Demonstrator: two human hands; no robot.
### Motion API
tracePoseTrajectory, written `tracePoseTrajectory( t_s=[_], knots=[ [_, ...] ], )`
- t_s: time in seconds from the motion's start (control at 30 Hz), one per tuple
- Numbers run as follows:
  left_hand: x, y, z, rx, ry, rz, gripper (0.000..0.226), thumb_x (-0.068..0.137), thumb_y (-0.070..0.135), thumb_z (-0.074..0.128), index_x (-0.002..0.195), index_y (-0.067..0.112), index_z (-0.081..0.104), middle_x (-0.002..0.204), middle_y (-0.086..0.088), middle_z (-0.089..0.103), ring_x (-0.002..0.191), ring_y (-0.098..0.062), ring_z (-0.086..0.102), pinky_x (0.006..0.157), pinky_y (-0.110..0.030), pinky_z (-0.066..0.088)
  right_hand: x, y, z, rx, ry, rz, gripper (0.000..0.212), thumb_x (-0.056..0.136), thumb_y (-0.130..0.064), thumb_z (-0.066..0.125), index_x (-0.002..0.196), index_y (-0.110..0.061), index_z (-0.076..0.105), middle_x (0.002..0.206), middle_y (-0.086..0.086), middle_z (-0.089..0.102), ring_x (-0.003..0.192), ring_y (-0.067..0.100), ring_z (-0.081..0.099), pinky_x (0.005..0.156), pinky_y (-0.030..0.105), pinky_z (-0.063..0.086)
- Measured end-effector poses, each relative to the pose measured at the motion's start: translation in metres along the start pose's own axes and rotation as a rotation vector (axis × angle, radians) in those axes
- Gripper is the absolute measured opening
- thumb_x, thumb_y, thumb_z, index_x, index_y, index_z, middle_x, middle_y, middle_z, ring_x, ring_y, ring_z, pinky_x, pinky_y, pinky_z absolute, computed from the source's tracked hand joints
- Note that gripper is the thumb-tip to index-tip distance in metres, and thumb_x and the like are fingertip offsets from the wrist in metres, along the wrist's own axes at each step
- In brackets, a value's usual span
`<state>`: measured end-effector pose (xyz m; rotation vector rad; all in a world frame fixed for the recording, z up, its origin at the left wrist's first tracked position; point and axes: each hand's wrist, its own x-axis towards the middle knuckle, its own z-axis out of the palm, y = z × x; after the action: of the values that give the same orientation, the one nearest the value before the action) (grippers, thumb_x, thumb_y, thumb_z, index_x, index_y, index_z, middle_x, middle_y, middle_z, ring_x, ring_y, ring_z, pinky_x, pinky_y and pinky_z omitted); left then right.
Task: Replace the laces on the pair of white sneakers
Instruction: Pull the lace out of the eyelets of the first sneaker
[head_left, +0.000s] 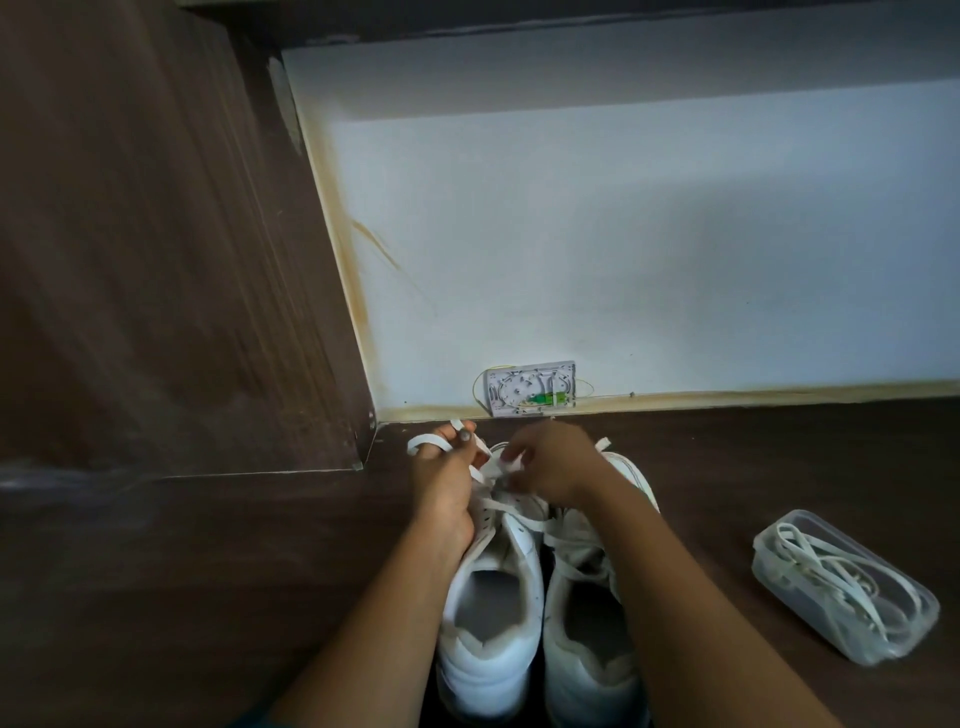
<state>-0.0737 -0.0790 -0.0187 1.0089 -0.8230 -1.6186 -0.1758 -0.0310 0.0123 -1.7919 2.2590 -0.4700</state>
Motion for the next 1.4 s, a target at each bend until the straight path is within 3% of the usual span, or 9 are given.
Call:
tracePoseTrajectory(
  t_s=[0.2,0.33,0.43,0.63,0.93,1.0,1.13,1.23,1.4],
  knots=[
    [0.002,0.003,-0.009,0.114,-0.205,-0.049,0.035,0.079,-0.018,0.038,0.079,0.006,0.063,0.062,-0.006,0.063,0.057,-0.021,0.055,0.044,-0.016,0.043,0.003,-0.009,0.003,0.409,0.286,-0.017,0.02,0.082,-0.007,0.064,0.066,-0.018,0.065,0.06,-0.007,0.055,0.067,0.01,0.053,0.054,0.014,0.032],
    [-0.006,-0.006,-0.005,0.401,-0.233,0.024,0.029,0.081,-0.012,0.06,0.059,0.007,0.059,0.046,0.0,0.059,0.056,-0.019,0.055,0.055,-0.023,0.048,0.002,-0.02,-0.009,0.748,0.402,-0.05,0.019,0.082,-0.008,0.068,0.065,0.0,0.065,0.06,0.006,0.057,0.058,0.01,0.048,0.059,0.023,0.037],
    [-0.003,-0.01,-0.005,0.292,-0.173,0.037,0.022,0.08,-0.006,0.066,0.063,0.007,0.061,0.052,-0.002,0.062,0.059,-0.02,0.057,0.06,-0.027,0.049,0.0,-0.011,-0.014,0.713,0.395,-0.025,0.01,0.081,-0.01,0.069,0.073,-0.004,0.068,0.072,0.007,0.063,0.067,0.017,0.055,0.066,0.028,0.042],
    [0.005,-0.003,-0.007,-0.005,-0.153,-0.027,0.015,0.085,-0.003,0.058,0.082,0.008,0.068,0.074,-0.004,0.069,0.07,-0.02,0.059,0.069,-0.031,0.049,-0.002,-0.004,0.01,0.011,0.003,-0.057,0.015,0.082,-0.009,0.059,0.09,-0.005,0.072,0.097,0.011,0.07,0.087,0.022,0.061,0.064,0.022,0.035],
    [-0.006,-0.006,-0.006,0.359,-0.284,-0.05,0.026,0.077,-0.016,0.057,0.063,0.005,0.062,0.053,-0.006,0.061,0.052,-0.019,0.058,0.057,-0.026,0.048,0.003,-0.017,-0.003,0.975,0.357,-0.063,0.035,0.084,-0.008,0.067,0.051,-0.007,0.056,0.044,-0.003,0.053,0.049,0.015,0.049,0.057,0.026,0.042],
    [-0.006,-0.008,-0.006,0.317,-0.258,-0.01,0.017,0.079,-0.009,0.064,0.067,0.002,0.06,0.061,-0.01,0.062,0.057,-0.02,0.058,0.059,-0.026,0.049,0.001,-0.01,-0.006,0.907,0.337,-0.062,0.029,0.085,-0.008,0.066,0.057,-0.003,0.059,0.048,-0.002,0.057,0.051,0.017,0.054,0.059,0.031,0.043],
    [0.001,-0.004,-0.007,0.091,-0.147,-0.016,0.01,0.084,0.001,0.062,0.075,0.003,0.065,0.06,-0.002,0.067,0.057,-0.014,0.06,0.056,-0.022,0.049,-0.002,0.006,-0.009,0.037,-0.009,-0.069,0.021,0.085,-0.013,0.062,0.103,-0.008,0.07,0.103,0.007,0.069,0.096,0.019,0.061,0.077,0.025,0.042],
    [0.0,0.001,-0.005,-0.044,-0.127,-0.068,0.007,0.084,0.005,0.063,0.078,0.007,0.066,0.06,-0.003,0.069,0.05,-0.015,0.062,0.051,-0.023,0.051,-0.004,0.0,0.004,0.021,0.013,-0.088,0.018,0.085,-0.012,0.06,0.096,-0.008,0.074,0.102,0.009,0.07,0.098,0.023,0.063,0.075,0.023,0.04],
    [0.001,0.002,-0.01,0.141,-0.161,-0.046,0.024,0.078,-0.01,0.054,0.061,0.007,0.051,0.058,-0.014,0.053,0.051,-0.02,0.051,0.051,-0.022,0.042,0.007,-0.001,0.008,0.537,0.279,0.018,0.014,0.078,0.0,0.064,0.067,-0.006,0.07,0.054,-0.005,0.059,0.055,0.005,0.055,0.067,0.03,0.051]
  ],
)
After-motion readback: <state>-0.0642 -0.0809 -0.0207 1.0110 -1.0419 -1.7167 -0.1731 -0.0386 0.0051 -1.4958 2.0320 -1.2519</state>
